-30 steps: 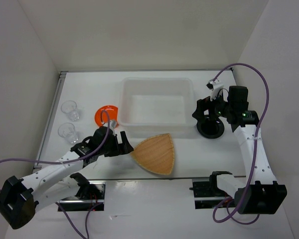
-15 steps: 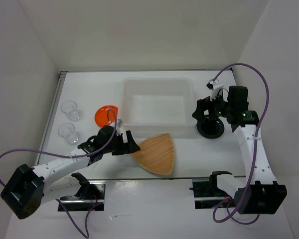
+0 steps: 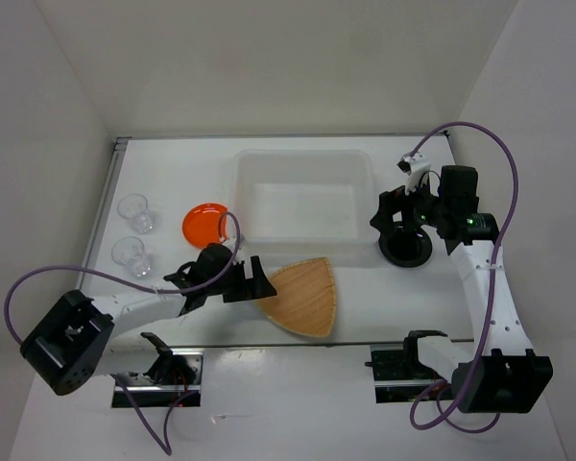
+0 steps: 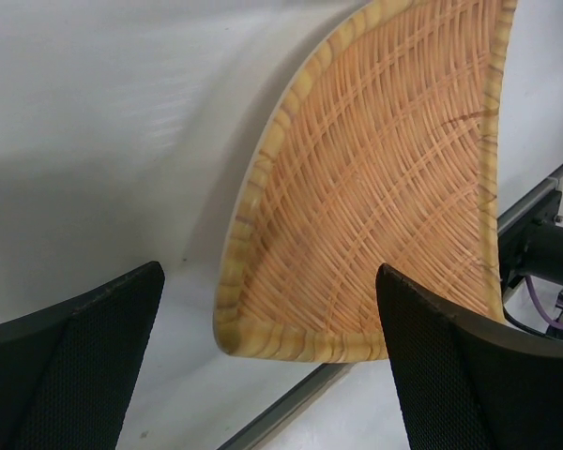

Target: Place the mixed dishes into the plastic bin

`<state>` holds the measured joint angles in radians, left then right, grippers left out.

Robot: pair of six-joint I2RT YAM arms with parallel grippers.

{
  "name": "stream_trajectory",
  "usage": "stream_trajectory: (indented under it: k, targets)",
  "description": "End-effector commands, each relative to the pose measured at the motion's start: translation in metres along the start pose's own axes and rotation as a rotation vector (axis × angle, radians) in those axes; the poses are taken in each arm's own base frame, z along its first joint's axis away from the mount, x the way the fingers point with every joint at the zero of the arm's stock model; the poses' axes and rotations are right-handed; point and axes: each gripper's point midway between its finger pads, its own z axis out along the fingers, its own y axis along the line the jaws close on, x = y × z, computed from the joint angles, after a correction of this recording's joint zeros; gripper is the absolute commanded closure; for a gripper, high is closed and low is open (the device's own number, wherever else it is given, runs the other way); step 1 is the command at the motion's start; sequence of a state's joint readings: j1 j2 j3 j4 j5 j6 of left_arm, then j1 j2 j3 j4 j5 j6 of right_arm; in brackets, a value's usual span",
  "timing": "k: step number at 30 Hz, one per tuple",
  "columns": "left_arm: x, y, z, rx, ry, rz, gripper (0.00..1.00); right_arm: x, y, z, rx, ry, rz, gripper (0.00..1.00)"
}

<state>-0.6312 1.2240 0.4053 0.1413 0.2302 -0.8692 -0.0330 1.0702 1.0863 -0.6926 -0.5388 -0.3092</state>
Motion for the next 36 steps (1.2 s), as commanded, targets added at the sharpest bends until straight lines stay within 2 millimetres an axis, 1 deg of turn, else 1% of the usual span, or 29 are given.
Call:
stream_trajectory:
  k: [1,4,5,6,8,10,12,13,15,16,17,18,20,22,23,24,25,26,27,28,29,30,31,32,33,34,35,36]
  targets:
    - [-0.002,-0.013,0.005,0.074,-0.005,0.021,0.0,-0.008,0.002,0.001,-0.02,-0.031,-0.028,0.02]
    - [0.001,-0.013,0.008,0.089,0.009,0.022,0.0,-0.008,0.002,0.001,-0.02,-0.031,-0.028,0.02]
    - [0.0,-0.017,0.008,0.109,0.004,0.028,0.02,-0.008,0.002,0.001,-0.02,-0.031,-0.028,0.02]
    - [0.005,-0.016,0.009,0.12,0.024,0.027,0.05,-0.008,0.002,0.001,-0.02,-0.031,-0.028,0.02]
    - [0.006,-0.016,0.012,0.125,0.031,0.027,0.14,-0.008,0.002,0.001,-0.02,-0.031,-0.028,0.02]
    - [0.008,-0.015,0.014,0.131,0.043,0.037,0.18,-0.008,0.002,0.001,-0.02,-0.031,-0.028,0.02]
    - [0.013,-0.011,0.017,0.121,0.065,0.029,0.18,-0.008,0.002,0.001,-0.02,-0.031,-0.028,0.02]
    - [0.013,-0.011,0.017,0.121,0.065,0.038,0.23,-0.008,0.002,0.001,-0.02,-0.031,-0.028,0.02]
    - [0.015,-0.009,0.018,0.114,0.072,0.035,0.28,-0.008,0.002,0.001,-0.02,-0.031,-0.028,0.02]
    - [0.016,-0.007,0.019,0.108,0.078,0.032,0.34,-0.008,0.002,0.001,-0.02,-0.031,-0.028,0.02]
    - [0.016,-0.007,0.019,0.108,0.078,0.032,0.49,-0.008,0.002,0.001,-0.02,-0.031,-0.028,0.02]
    - [0.016,-0.007,0.019,0.108,0.078,0.032,0.55,-0.008,0.002,0.001,-0.02,-0.031,-0.028,0.02]
    - [0.018,-0.005,0.02,0.101,0.085,0.029,0.65,-0.007,0.001,0.001,-0.011,-0.028,-0.028,0.02]
    - [0.019,-0.002,0.021,0.096,0.09,0.035,0.7,-0.007,0.001,0.001,-0.011,-0.028,-0.028,0.02]
    - [0.019,-0.002,0.021,0.096,0.09,0.035,0.73,-0.004,0.001,0.002,-0.013,-0.021,-0.023,0.02]
    - [0.021,0.0,0.021,0.088,0.099,0.031,0.82,-0.006,0.0,0.002,-0.011,-0.028,-0.028,0.02]
    - [0.024,0.002,0.021,0.077,0.109,0.027,0.88,-0.006,0.0,0.002,-0.011,-0.028,-0.028,0.02]
    - [0.024,0.001,0.019,0.078,0.108,0.027,0.95,-0.006,0.0,0.002,-0.011,-0.028,-0.028,0.02]
    - [0.021,0.001,0.016,0.07,0.092,0.029,1.0,-0.006,0.0,0.002,-0.011,-0.028,-0.028,0.02]
    - [0.021,0.003,0.013,0.056,0.092,0.026,1.0,-0.006,0.0,0.002,-0.011,-0.028,-0.028,0.02]
    - [0.024,-0.001,0.01,0.063,0.097,0.035,1.0,-0.006,0.0,0.002,-0.011,-0.028,-0.028,0.02]
    - [0.014,-0.015,0.002,0.093,0.059,0.056,1.0,-0.006,0.0,0.002,-0.011,-0.028,-0.028,0.02]
    - [0.014,-0.01,-0.004,0.048,0.059,0.038,1.0,-0.006,0.0,0.002,-0.011,-0.028,-0.028,0.02]
    - [0.013,-0.017,-0.011,0.051,0.053,0.049,1.0,-0.006,0.0,0.002,-0.011,-0.028,-0.028,0.02]
    - [-0.003,-0.037,-0.027,0.093,-0.008,0.069,1.0,-0.005,-0.001,0.002,-0.002,-0.026,-0.028,0.02]
    - [0.001,-0.037,-0.037,0.071,0.01,0.08,1.0,-0.005,-0.001,0.002,-0.002,-0.026,-0.028,0.02]
    - [-0.004,-0.044,-0.047,0.081,-0.013,0.086,1.0,-0.005,-0.001,0.002,-0.002,-0.026,-0.028,0.02]
    - [-0.014,-0.061,-0.067,0.131,-0.063,0.114,1.0,-0.005,-0.001,0.002,-0.002,-0.026,-0.019,0.02]
